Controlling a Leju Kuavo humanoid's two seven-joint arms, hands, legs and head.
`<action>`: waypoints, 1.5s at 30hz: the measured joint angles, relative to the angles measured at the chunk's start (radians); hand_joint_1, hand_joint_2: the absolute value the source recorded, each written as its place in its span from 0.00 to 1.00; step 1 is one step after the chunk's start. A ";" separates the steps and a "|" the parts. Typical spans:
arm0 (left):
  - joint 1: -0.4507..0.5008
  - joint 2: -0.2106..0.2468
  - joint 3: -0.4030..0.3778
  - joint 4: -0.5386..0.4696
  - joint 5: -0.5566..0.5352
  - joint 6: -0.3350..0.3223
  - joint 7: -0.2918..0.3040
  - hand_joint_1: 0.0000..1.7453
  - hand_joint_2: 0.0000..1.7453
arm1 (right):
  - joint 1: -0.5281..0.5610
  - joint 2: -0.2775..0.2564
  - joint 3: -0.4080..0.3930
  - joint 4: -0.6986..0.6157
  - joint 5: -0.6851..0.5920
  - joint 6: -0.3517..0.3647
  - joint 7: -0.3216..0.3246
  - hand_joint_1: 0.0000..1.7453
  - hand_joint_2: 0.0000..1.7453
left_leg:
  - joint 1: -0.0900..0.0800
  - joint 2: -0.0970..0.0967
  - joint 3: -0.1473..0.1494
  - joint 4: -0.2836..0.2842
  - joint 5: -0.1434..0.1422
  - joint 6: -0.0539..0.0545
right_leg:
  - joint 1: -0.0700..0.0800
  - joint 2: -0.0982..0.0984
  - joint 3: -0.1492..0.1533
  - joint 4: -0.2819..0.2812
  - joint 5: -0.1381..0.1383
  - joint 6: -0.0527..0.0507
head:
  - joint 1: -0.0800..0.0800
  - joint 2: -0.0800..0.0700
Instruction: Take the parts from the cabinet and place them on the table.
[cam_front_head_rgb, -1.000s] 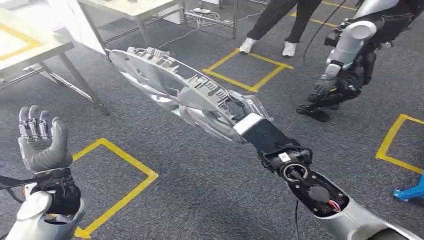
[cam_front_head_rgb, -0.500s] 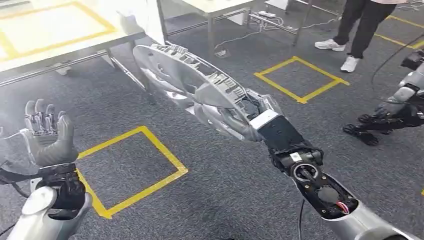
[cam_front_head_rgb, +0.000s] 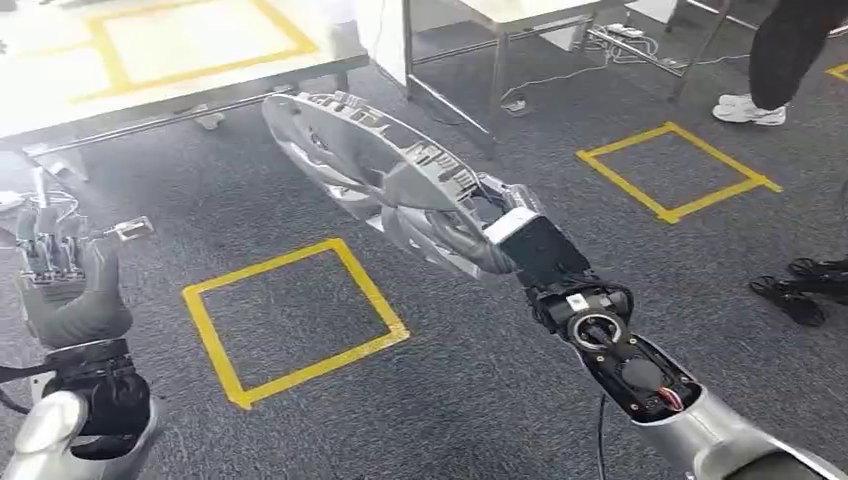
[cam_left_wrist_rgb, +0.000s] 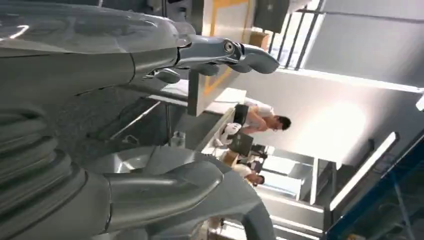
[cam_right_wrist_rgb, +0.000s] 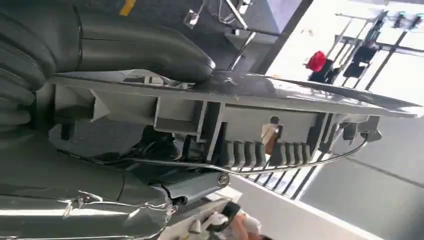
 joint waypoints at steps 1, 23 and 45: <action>-0.001 0.000 0.000 -0.005 -0.001 0.000 0.001 0.00 1.00 | -0.001 0.000 0.000 0.000 0.000 0.000 0.000 1.00 1.00 | -0.003 0.058 0.051 -0.085 0.024 0.001 | 0.006 -0.009 0.005 0.003 -0.006 0.008 | -0.008 0.000; -0.007 0.007 0.000 -0.033 -0.003 0.011 0.019 0.00 1.00 | -0.021 -0.002 -0.004 0.042 -0.030 0.013 -0.004 1.00 1.00 | -0.021 -0.083 0.044 -0.065 -0.018 0.032 | -0.004 0.099 -0.017 0.011 0.010 -0.004 | 0.052 0.000; -0.011 0.005 0.000 -0.033 0.028 0.020 0.038 0.00 1.00 | -0.023 -0.002 0.000 0.050 -0.034 0.021 -0.007 1.00 1.00 | -0.011 -0.032 0.069 -0.094 -0.008 0.049 | 0.005 0.067 -0.002 0.001 -0.002 -0.018 | 0.050 0.000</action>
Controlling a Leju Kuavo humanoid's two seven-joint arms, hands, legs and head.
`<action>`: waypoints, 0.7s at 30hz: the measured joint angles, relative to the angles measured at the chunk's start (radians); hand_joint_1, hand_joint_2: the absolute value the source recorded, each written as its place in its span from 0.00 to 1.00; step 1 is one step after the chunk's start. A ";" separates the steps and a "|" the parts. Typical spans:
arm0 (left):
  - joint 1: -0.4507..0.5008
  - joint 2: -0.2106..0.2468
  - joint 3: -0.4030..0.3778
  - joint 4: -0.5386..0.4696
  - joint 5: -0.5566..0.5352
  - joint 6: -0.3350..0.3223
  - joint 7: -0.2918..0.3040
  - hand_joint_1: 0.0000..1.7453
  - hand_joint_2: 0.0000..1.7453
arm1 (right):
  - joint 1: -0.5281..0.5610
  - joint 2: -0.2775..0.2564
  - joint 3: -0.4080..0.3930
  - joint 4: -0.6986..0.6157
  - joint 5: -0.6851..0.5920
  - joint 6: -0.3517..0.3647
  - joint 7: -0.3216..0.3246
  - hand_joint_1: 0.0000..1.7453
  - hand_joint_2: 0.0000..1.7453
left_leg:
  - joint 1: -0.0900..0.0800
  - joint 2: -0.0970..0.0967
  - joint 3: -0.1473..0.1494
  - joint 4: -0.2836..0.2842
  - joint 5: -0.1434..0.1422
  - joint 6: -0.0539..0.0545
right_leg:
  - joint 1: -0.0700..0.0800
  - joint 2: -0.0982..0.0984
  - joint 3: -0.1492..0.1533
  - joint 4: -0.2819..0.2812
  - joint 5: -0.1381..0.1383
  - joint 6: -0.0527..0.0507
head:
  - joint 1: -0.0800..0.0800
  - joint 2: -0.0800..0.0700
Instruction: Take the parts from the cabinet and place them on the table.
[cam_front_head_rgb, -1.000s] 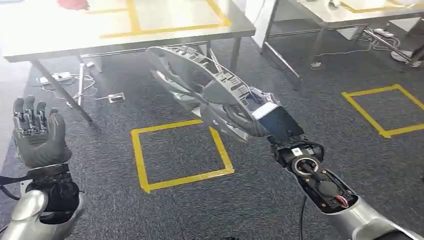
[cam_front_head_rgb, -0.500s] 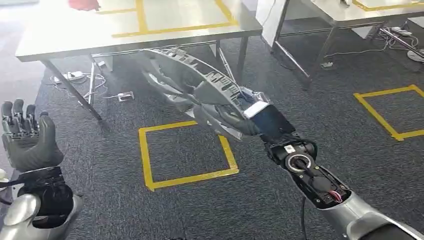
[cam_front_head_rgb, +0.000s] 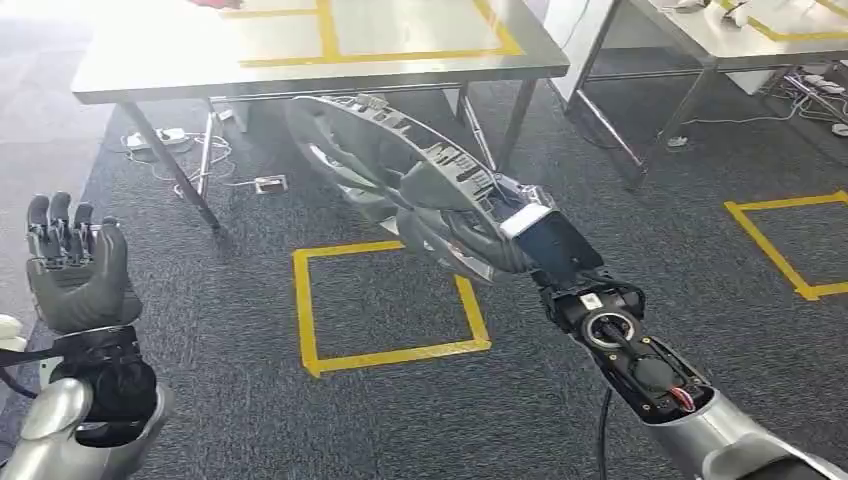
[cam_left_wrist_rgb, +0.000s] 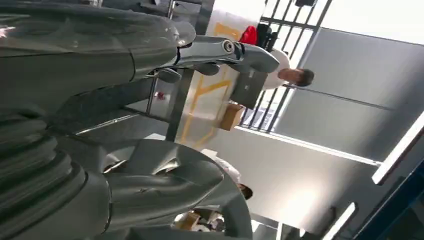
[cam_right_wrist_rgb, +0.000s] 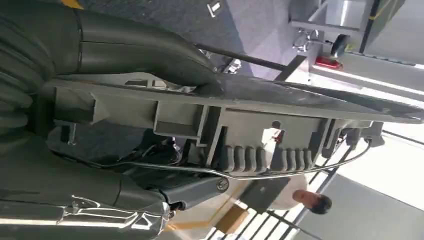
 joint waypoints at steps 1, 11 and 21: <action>0.000 0.000 0.000 0.000 0.000 -0.001 0.002 0.00 1.00 | 0.000 0.000 0.000 0.000 0.000 0.000 0.002 1.00 1.00 | 0.000 0.000 0.000 0.000 0.000 0.001 | 0.000 0.000 0.000 0.000 0.001 0.005 | 0.002 0.000; -0.001 0.001 0.000 0.000 -0.003 -0.003 0.006 0.00 1.00 | 0.003 0.000 0.001 -0.001 0.000 -0.005 0.012 1.00 1.00 | 0.000 0.002 0.002 0.000 -0.002 0.003 | -0.001 0.001 0.002 -0.005 0.000 0.050 | -0.004 0.000; -0.003 -0.001 -0.001 0.000 0.000 -0.033 0.006 0.00 1.00 | 0.021 0.000 0.000 -0.011 0.000 -0.010 0.024 1.00 1.00 | 0.004 0.003 0.004 -0.002 -0.001 0.002 | 0.001 0.001 0.002 -0.004 -0.001 0.050 | -0.012 0.000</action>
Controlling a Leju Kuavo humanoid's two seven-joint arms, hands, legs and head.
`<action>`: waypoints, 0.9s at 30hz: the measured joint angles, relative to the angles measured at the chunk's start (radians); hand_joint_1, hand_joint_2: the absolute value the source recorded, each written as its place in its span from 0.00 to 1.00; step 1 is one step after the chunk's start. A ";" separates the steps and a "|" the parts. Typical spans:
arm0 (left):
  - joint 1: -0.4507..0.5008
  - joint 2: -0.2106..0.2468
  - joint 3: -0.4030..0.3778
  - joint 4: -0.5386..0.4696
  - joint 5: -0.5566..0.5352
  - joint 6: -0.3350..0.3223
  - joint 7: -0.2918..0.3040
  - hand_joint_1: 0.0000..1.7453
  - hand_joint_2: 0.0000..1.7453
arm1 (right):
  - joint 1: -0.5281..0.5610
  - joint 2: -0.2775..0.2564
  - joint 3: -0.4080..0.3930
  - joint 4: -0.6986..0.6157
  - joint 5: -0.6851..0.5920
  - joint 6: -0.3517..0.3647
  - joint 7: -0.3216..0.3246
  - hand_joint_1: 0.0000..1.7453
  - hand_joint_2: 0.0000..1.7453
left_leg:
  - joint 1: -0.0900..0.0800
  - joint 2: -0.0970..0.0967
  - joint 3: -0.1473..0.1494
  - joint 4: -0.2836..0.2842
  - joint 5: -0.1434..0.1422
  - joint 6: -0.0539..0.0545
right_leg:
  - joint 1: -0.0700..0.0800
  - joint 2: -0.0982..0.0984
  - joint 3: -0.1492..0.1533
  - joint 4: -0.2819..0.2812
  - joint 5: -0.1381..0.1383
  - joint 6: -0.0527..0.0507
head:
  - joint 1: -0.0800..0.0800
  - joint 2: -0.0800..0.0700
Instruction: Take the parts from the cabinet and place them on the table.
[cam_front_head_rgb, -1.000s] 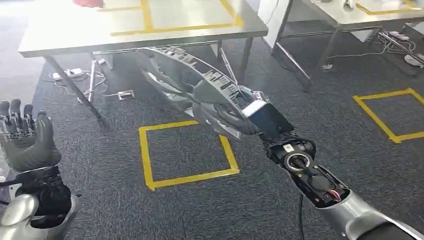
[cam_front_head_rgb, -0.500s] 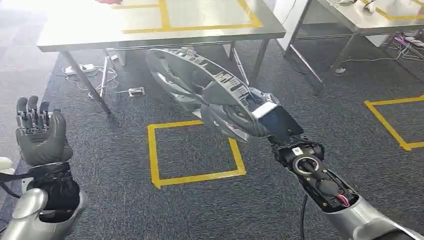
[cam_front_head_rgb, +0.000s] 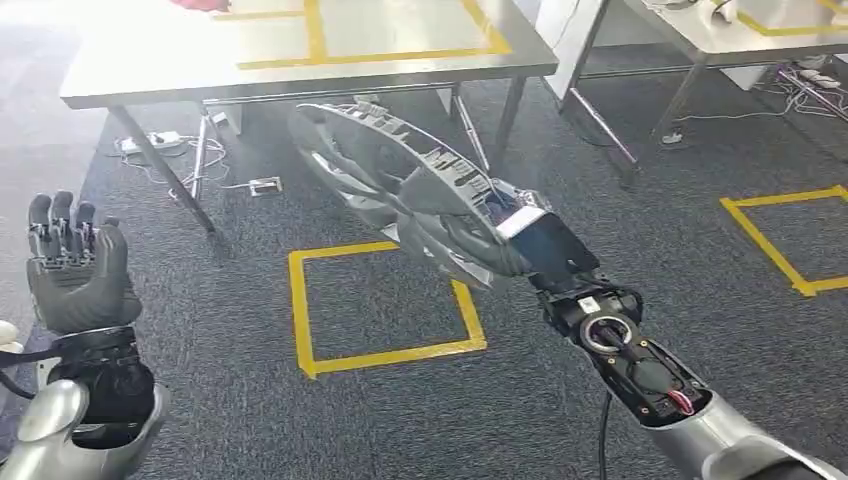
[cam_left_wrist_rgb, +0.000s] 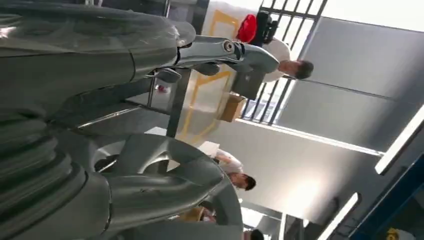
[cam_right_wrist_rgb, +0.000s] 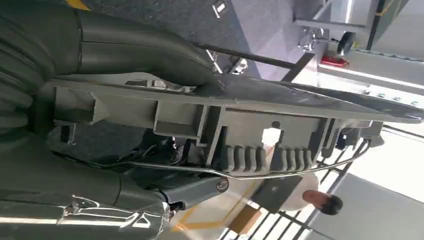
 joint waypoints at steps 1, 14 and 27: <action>0.000 0.000 0.000 0.000 0.000 -0.004 0.000 0.00 1.00 | 0.002 0.000 0.000 -0.001 0.002 -0.002 0.001 1.00 1.00 | 0.000 0.000 0.000 0.000 0.000 0.000 | 0.000 0.000 0.000 0.000 0.000 0.000 | -0.001 0.000; -0.010 -0.012 0.000 0.010 0.000 -0.016 -0.005 0.00 1.00 | 0.026 0.000 -0.002 -0.008 0.006 -0.009 0.001 1.00 1.00 | 0.020 -0.017 0.050 -0.015 -0.029 -0.018 | -0.025 0.022 -0.051 0.038 0.019 0.044 | 0.031 0.000; -0.014 -0.012 0.000 0.023 0.003 -0.028 -0.011 0.00 1.00 | 0.027 0.000 -0.002 -0.009 0.021 -0.005 -0.011 1.00 1.00 | 0.005 0.000 -0.129 0.220 -0.037 -0.018 | 0.004 0.025 -0.017 0.038 -0.010 -0.035 | -0.037 0.000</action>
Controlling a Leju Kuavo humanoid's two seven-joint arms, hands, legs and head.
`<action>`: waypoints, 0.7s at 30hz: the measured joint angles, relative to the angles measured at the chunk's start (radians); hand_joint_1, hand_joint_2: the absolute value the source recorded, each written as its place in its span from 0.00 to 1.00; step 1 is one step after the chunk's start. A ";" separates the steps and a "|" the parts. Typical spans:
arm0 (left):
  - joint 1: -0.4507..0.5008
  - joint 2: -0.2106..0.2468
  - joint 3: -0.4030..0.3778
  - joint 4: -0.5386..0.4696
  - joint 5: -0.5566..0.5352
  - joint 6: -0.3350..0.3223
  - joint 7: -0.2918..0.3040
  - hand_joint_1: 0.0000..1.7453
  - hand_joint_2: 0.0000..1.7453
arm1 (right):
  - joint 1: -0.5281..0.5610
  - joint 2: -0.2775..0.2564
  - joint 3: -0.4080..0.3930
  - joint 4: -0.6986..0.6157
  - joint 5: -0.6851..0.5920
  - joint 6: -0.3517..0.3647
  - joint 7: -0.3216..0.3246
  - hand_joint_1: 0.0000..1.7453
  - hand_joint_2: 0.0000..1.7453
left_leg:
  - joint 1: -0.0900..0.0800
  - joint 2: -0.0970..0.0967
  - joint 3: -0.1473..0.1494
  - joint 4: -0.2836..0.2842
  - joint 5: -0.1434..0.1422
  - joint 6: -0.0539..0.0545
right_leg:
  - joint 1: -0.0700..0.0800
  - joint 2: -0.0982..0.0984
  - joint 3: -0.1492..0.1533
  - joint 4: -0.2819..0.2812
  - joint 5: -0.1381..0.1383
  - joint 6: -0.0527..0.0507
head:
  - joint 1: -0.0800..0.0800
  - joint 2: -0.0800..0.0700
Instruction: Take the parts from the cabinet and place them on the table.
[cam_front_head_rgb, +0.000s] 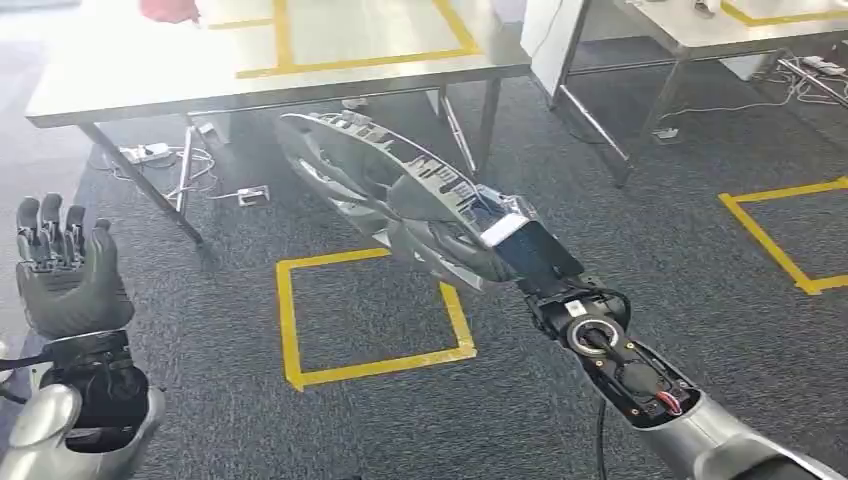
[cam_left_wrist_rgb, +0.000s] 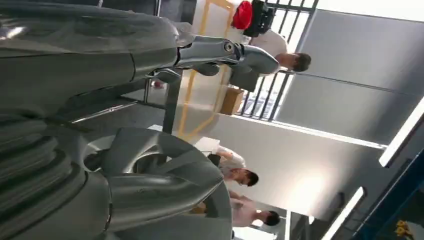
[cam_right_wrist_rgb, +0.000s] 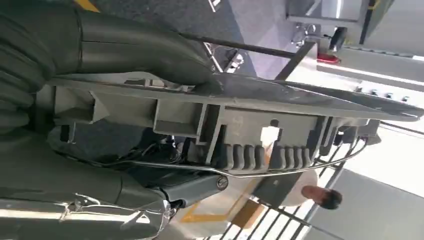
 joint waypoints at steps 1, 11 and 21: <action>-0.001 0.000 0.000 0.000 0.000 0.000 -0.001 0.00 1.00 | -0.001 0.000 0.000 0.000 0.000 0.000 0.000 1.00 1.00 | -0.008 0.000 0.047 -0.111 0.060 0.015 | 0.004 0.001 0.010 0.000 -0.006 0.001 | -0.005 0.000; -0.014 -0.001 0.000 0.004 -0.002 -0.004 -0.007 0.00 1.00 | -0.011 0.000 -0.001 0.000 0.000 -0.001 0.002 1.00 1.00 | -0.013 -0.003 0.136 -0.234 0.044 0.046 | 0.003 -0.003 -0.102 0.233 -0.129 0.040 | 0.022 0.000; -0.012 -0.001 0.000 0.008 -0.006 -0.002 -0.001 0.00 1.00 | -0.016 0.000 0.000 0.002 -0.003 -0.002 0.003 1.00 1.00 | -0.018 -0.011 0.171 -0.224 0.003 0.025 | 0.012 0.000 -0.032 -0.003 0.032 0.015 | 0.044 0.000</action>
